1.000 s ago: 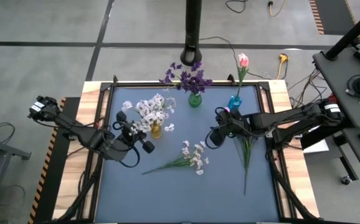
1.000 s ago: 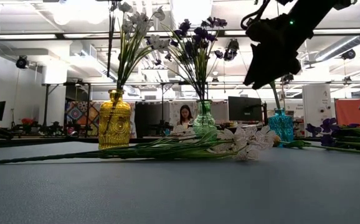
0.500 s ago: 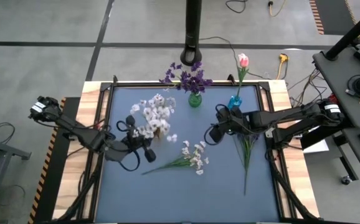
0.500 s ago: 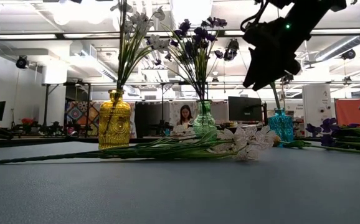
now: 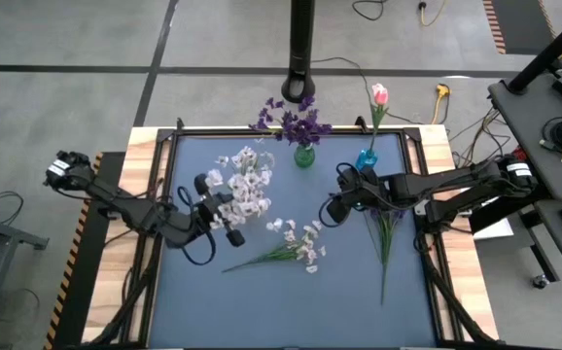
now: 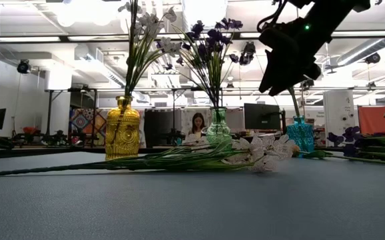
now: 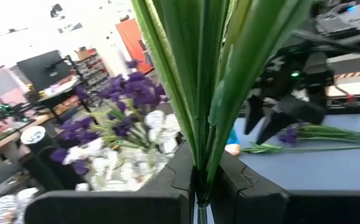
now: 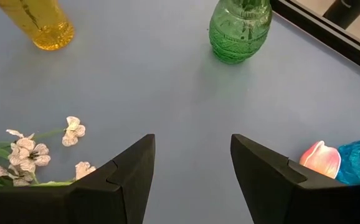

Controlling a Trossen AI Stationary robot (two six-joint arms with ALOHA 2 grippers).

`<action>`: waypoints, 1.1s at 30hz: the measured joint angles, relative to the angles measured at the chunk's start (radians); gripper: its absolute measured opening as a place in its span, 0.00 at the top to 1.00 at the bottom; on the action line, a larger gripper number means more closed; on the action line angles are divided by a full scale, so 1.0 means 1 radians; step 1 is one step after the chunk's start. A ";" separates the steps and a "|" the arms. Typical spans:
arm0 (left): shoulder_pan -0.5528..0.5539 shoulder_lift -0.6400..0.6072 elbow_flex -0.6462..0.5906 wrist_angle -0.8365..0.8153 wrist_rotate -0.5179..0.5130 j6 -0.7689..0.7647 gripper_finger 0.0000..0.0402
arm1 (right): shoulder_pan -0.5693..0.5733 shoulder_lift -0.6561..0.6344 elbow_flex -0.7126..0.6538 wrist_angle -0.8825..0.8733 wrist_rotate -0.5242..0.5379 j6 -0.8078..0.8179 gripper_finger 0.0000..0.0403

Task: Sort flowers into vase by color
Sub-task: Put the bottom white flowers into the yellow vase

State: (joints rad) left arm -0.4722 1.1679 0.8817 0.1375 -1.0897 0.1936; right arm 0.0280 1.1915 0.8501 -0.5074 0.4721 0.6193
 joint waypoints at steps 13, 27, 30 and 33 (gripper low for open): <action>0.053 -0.132 -0.194 0.119 0.001 -0.021 0.98 | 0.000 0.000 0.000 0.019 0.000 -0.002 0.50; 0.061 -0.194 -0.302 0.220 0.000 -0.003 0.98 | -0.026 0.021 0.007 0.058 -0.003 -0.026 0.50; 0.069 -0.193 -0.302 0.230 0.000 -0.001 0.98 | -0.026 0.035 0.006 0.066 -0.002 -0.026 0.50; 0.077 -0.187 -0.302 0.232 0.001 -0.007 0.98 | -0.026 0.049 0.006 0.075 -0.002 -0.025 0.50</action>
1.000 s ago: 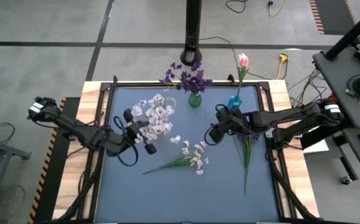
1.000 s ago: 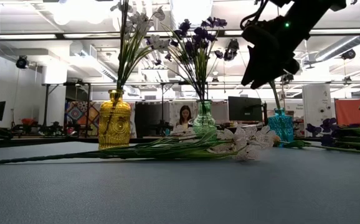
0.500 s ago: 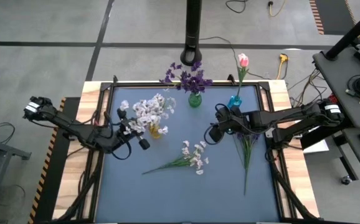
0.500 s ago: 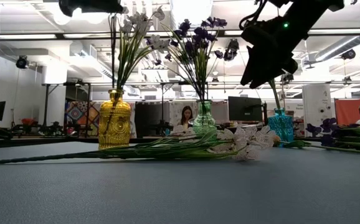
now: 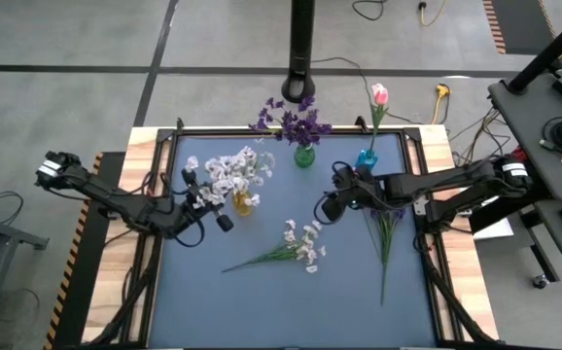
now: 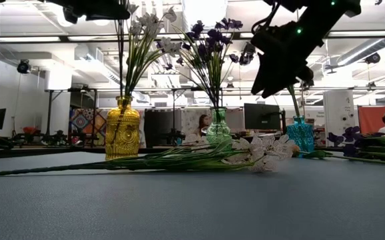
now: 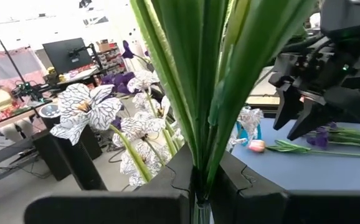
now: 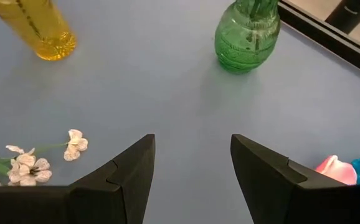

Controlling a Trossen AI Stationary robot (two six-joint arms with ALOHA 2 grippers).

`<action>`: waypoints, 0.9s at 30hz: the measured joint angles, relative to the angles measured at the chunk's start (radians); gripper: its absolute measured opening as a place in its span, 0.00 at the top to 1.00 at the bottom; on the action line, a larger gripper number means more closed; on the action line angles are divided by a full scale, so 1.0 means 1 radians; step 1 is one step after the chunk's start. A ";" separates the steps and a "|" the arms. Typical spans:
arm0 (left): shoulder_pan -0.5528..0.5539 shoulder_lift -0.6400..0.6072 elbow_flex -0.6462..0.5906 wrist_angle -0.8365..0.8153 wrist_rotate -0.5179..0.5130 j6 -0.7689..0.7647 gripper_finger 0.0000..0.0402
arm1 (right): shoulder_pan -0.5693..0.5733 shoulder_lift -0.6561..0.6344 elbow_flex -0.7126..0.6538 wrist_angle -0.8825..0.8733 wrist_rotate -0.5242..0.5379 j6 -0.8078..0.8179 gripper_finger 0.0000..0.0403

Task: Sort flowers into vase by color
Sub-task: Put the bottom white flowers into the yellow vase

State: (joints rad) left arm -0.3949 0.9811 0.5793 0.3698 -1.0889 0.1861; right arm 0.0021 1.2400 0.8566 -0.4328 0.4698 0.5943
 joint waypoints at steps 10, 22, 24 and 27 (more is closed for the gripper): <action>0.011 0.006 -0.013 0.022 0.001 -0.023 0.98 | 0.000 0.038 0.000 0.005 -0.007 0.001 0.50; 0.011 0.010 -0.017 0.019 -0.002 -0.090 0.98 | 0.000 0.038 0.000 0.004 -0.007 0.000 0.50; 0.011 0.010 -0.018 0.017 -0.002 -0.091 0.98 | 0.000 0.038 0.000 0.004 -0.007 0.001 0.50; 0.011 0.010 -0.019 0.004 -0.002 -0.101 0.98 | 0.000 0.038 0.000 0.004 -0.007 0.001 0.50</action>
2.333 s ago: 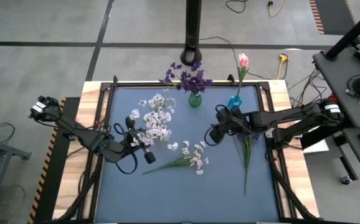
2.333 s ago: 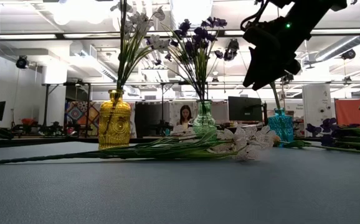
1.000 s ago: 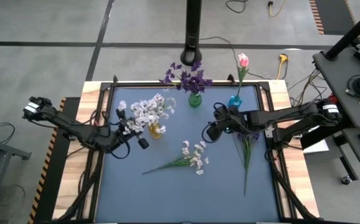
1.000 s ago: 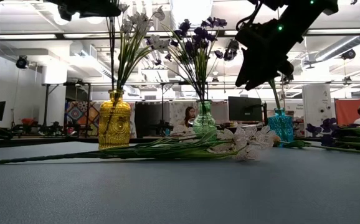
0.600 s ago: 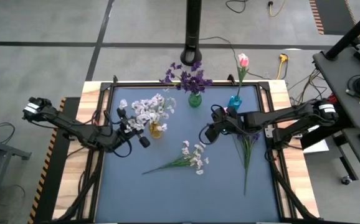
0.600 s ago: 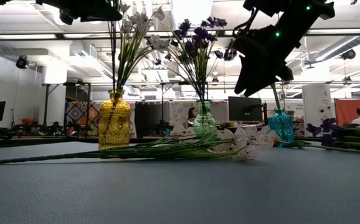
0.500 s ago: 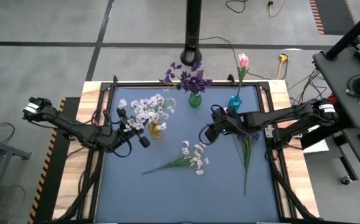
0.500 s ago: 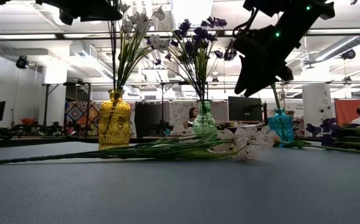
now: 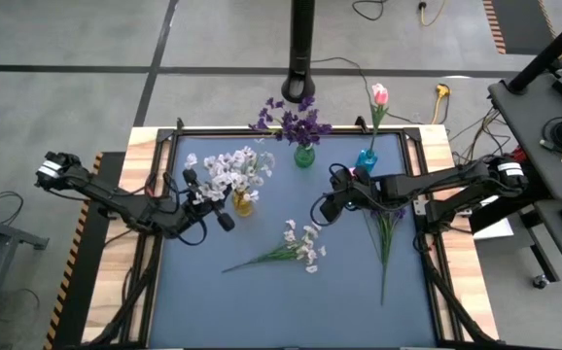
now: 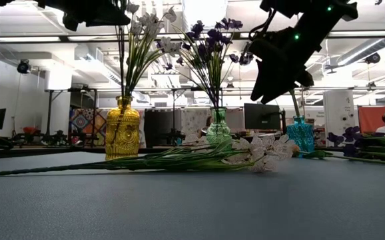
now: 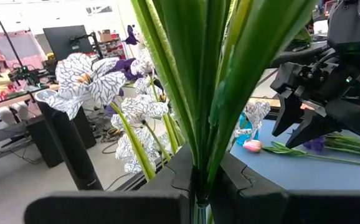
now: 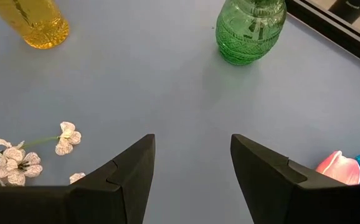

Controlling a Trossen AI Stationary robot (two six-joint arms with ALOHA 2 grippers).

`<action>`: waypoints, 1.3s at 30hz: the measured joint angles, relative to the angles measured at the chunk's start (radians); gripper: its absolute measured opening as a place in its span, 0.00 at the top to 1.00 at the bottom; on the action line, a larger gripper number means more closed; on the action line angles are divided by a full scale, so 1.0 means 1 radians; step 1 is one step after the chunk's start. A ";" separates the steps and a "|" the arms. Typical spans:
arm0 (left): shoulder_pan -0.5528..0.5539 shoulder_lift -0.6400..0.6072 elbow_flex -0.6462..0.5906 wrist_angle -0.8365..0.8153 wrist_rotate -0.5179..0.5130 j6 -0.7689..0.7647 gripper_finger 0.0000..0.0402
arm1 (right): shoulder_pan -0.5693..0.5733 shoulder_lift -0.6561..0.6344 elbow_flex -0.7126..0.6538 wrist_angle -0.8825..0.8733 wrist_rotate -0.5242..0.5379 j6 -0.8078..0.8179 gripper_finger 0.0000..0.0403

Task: Sort flowers into vase by color
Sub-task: Put the bottom white flowers into the yellow vase

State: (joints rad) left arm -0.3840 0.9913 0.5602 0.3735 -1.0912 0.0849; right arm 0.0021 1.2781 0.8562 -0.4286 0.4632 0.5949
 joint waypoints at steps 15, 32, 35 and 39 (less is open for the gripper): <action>0.000 0.000 -0.013 -0.034 -0.002 -0.087 0.98 | 0.000 0.000 0.000 0.000 0.000 0.000 0.50; 0.000 0.000 -0.013 -0.061 -0.009 -0.135 0.82 | 0.002 0.000 0.000 0.000 -0.027 0.000 0.50; 0.000 0.000 -0.013 -0.078 -0.010 -0.153 0.78 | 0.002 -0.001 0.000 0.000 -0.027 0.000 0.50; 0.000 0.000 -0.013 -0.087 -0.010 -0.177 0.73 | 0.002 -0.001 0.000 0.000 -0.027 0.000 0.50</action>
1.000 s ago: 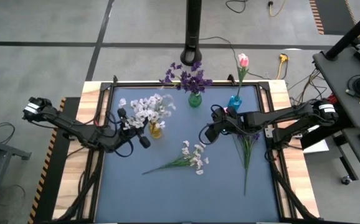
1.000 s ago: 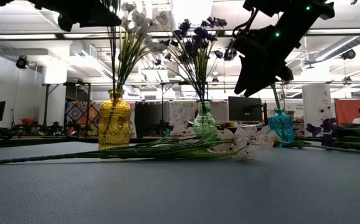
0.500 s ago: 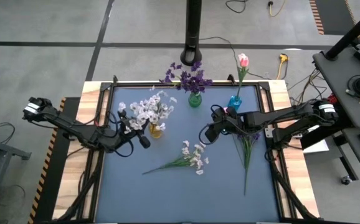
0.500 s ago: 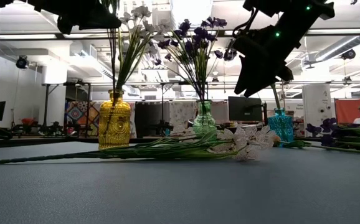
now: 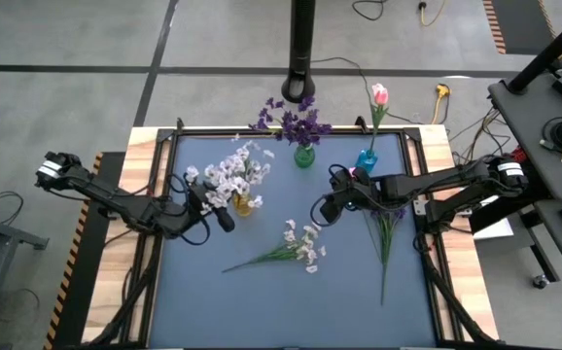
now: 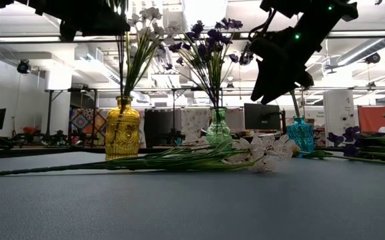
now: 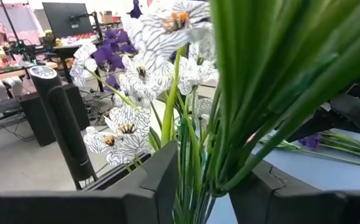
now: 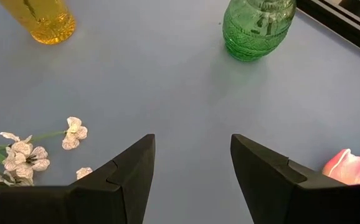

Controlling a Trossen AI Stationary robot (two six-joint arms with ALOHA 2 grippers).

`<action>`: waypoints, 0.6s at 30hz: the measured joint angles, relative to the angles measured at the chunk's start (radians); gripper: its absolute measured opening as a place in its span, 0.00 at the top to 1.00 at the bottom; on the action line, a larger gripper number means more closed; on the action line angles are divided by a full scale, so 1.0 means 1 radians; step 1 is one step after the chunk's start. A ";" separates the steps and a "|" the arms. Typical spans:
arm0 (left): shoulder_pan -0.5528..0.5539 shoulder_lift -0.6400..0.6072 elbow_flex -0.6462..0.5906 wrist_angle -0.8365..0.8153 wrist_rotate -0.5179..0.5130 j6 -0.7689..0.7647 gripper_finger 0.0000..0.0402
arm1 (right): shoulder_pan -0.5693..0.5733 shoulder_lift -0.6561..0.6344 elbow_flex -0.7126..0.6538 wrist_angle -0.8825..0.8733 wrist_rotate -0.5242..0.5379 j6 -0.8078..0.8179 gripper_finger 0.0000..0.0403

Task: Sort flowers into vase by color
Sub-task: Put the bottom white flowers into the yellow vase

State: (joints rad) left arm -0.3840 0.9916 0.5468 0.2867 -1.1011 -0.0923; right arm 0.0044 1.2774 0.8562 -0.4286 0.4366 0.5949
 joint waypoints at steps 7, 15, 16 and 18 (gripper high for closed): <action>0.000 0.000 0.000 -0.013 -0.039 -0.042 0.64 | 0.000 0.000 0.000 0.000 -0.013 0.000 0.50; 0.000 0.000 0.002 -0.013 -0.043 -0.051 0.61 | 0.000 0.000 0.000 0.000 -0.022 0.000 0.50; 0.001 0.000 0.002 -0.012 -0.042 -0.055 0.62 | 0.000 0.000 0.000 0.000 -0.022 0.000 0.50; 0.002 0.000 0.002 -0.008 -0.043 -0.066 0.63 | 0.000 0.000 0.000 0.000 -0.022 0.000 0.50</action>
State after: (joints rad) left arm -0.3824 0.9916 0.5484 0.2792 -1.1439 -0.1583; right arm 0.0044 1.2774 0.8558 -0.4287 0.4149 0.5949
